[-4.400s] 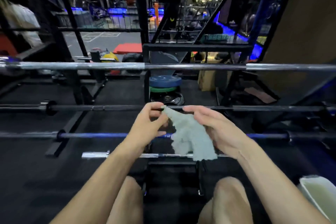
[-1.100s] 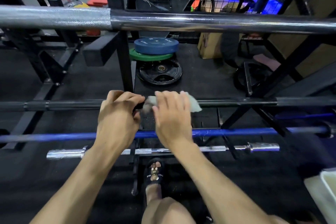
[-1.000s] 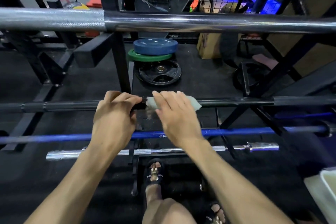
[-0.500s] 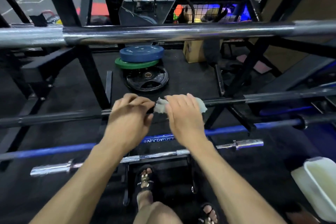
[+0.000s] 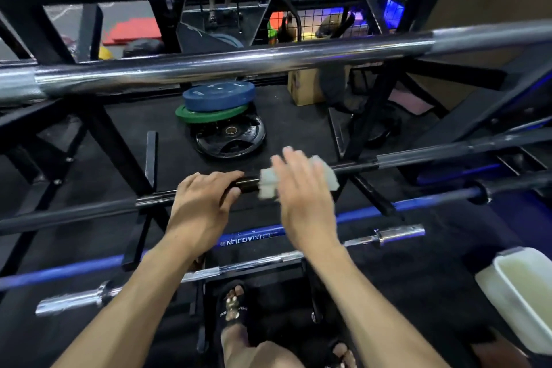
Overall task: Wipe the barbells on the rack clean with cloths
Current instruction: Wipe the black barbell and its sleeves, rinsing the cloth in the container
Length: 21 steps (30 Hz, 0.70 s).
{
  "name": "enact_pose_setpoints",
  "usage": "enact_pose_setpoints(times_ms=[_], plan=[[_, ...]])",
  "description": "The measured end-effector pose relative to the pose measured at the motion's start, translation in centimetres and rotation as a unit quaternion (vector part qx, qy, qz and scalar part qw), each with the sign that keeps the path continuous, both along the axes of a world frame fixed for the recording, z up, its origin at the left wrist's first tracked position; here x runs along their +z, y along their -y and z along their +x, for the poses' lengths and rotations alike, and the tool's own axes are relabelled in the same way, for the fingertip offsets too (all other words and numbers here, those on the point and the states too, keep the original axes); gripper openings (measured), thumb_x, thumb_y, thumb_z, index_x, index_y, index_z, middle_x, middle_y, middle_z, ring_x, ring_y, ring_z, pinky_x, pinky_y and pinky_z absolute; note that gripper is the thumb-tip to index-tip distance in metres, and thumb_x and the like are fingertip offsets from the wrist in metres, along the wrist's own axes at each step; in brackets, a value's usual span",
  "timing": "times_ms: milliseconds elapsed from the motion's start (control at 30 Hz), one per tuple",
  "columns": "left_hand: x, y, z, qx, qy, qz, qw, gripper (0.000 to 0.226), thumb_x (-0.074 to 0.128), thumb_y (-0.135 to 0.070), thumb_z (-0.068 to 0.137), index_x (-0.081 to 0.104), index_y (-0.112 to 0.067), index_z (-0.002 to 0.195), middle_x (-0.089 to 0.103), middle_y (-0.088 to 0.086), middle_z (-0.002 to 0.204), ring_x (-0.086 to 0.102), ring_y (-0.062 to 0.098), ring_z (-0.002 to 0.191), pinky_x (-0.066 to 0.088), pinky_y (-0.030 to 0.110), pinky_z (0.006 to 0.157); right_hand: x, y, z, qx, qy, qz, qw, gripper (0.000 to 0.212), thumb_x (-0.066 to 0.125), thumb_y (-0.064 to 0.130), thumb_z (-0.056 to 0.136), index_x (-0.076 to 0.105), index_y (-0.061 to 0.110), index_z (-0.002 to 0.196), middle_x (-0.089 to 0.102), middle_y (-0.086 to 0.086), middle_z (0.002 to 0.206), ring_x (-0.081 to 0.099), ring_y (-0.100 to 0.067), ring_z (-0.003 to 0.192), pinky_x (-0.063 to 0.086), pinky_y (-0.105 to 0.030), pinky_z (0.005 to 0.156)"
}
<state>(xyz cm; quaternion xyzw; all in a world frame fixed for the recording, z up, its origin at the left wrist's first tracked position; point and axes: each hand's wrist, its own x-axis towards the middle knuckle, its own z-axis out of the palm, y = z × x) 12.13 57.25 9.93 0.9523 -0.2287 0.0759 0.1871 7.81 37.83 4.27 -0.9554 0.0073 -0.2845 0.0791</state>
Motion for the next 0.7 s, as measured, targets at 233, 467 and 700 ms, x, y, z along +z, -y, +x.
enact_pose_setpoints(times_ms=[233, 467, 700], plan=[[0.2, 0.4, -0.4, 0.008, -0.002, -0.005, 1.0, 0.033, 0.054, -0.029, 0.104, 0.061, -0.03, 0.136, 0.069, -0.009, 0.126, 0.058, 0.019, 0.114, 0.029, 0.039, 0.113, 0.1, -4.5, -0.2, -0.08, 0.039, 0.135, 0.987, 0.059, 0.045, 0.009, 0.101, 0.03, 0.002, 0.157, 0.021, -0.019, 0.166, 0.008, -0.034, 0.156, -0.002, -0.045, 0.127], [2.2, -2.0, -1.5, -0.032, -0.064, -0.04, 0.997, 0.056, 0.039, -0.008, 0.104, 0.033, -0.019, 0.158, 0.041, 0.005, 0.16, 0.017, 0.012, 0.155, -0.004, 0.033, 0.127, 3.3, 3.3, 0.7, -0.035, 0.013, -0.009, 0.999, 0.029, 0.039, 0.017, 0.088, 0.066, 0.011, 0.093, 0.065, -0.01, 0.087, 0.06, -0.036, 0.081, 0.045, -0.046, 0.084], [4.2, -9.3, -3.7, 0.118, -0.001, -0.097, 0.988, 0.057, 0.049, 0.006, 0.093, 0.056, -0.02, 0.143, 0.061, 0.001, 0.125, 0.052, 0.027, 0.122, 0.044, 0.034, 0.101, 5.9, -3.5, 2.4, -0.131, -0.07, 0.029, 0.989, 0.035, 0.025, 0.032, 0.09, 0.05, 0.018, 0.069, 0.059, -0.009, 0.063, 0.056, -0.034, 0.064, 0.039, -0.042, 0.068]])
